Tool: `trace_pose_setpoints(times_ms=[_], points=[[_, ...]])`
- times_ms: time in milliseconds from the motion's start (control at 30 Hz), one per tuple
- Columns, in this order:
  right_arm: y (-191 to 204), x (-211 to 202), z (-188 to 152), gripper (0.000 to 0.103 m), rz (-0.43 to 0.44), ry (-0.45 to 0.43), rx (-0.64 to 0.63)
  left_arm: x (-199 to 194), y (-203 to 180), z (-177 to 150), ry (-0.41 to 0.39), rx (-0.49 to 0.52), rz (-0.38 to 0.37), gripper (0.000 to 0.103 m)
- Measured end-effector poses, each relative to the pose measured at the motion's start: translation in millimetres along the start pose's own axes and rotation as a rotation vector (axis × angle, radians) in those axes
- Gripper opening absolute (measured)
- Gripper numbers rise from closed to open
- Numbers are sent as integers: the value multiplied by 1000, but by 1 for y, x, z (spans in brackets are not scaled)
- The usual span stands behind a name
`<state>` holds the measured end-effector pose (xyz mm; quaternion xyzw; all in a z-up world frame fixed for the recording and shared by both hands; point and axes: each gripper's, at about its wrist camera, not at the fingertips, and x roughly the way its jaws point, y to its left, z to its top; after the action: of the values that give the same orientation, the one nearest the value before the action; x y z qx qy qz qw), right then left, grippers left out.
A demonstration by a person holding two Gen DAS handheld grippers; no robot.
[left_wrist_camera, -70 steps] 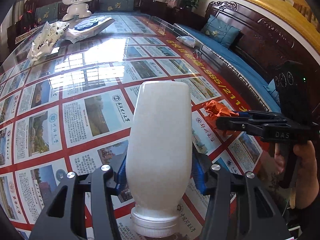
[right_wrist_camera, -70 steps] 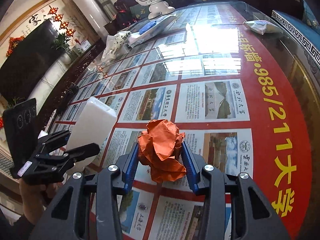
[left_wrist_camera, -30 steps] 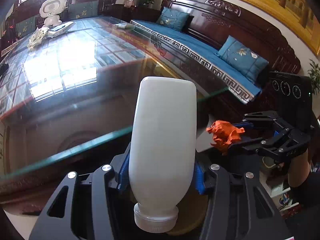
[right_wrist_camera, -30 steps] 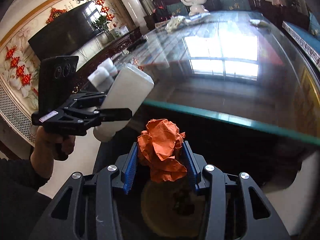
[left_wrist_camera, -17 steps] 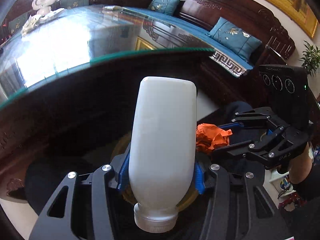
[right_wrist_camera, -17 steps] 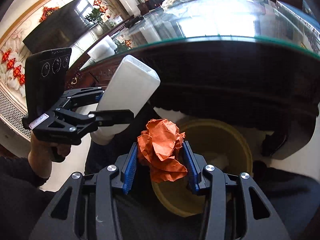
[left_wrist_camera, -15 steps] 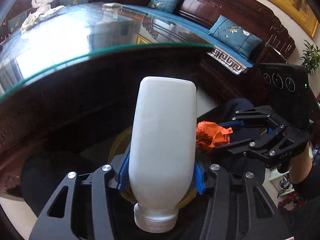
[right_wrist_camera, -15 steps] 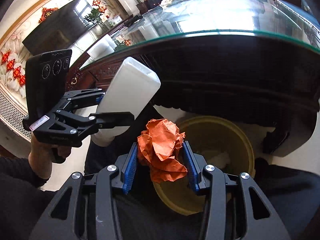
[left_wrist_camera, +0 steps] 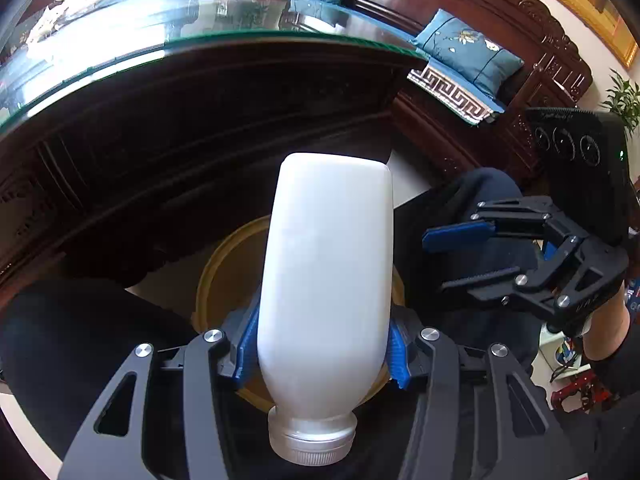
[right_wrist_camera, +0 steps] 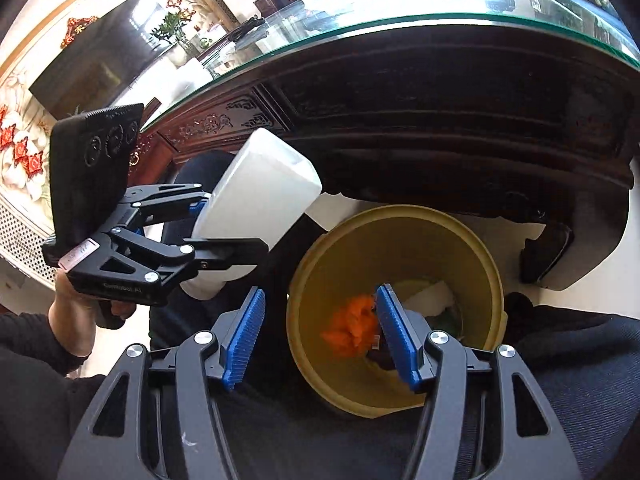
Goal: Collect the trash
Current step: 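Open the right tool to drop the paper while the left tool releases the bottle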
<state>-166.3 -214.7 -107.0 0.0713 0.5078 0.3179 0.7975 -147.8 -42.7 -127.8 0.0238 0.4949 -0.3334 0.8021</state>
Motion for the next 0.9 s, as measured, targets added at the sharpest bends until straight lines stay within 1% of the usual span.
trace_pose_setpoints(times_ms=[367, 533, 867, 900], points=[[-14, -13, -5, 58, 7, -25, 43, 32, -14, -2, 76, 15, -35, 51], [-17, -14, -9, 59, 8, -19, 50, 44, -19, -3, 106, 26, -47, 52], [-17, -15, -10, 59, 26, -12, 44, 50, -27, -5, 130, 54, -66, 52], [-17, -15, -10, 59, 26, -13, 42, 50, -28, -5, 130, 57, -65, 55]])
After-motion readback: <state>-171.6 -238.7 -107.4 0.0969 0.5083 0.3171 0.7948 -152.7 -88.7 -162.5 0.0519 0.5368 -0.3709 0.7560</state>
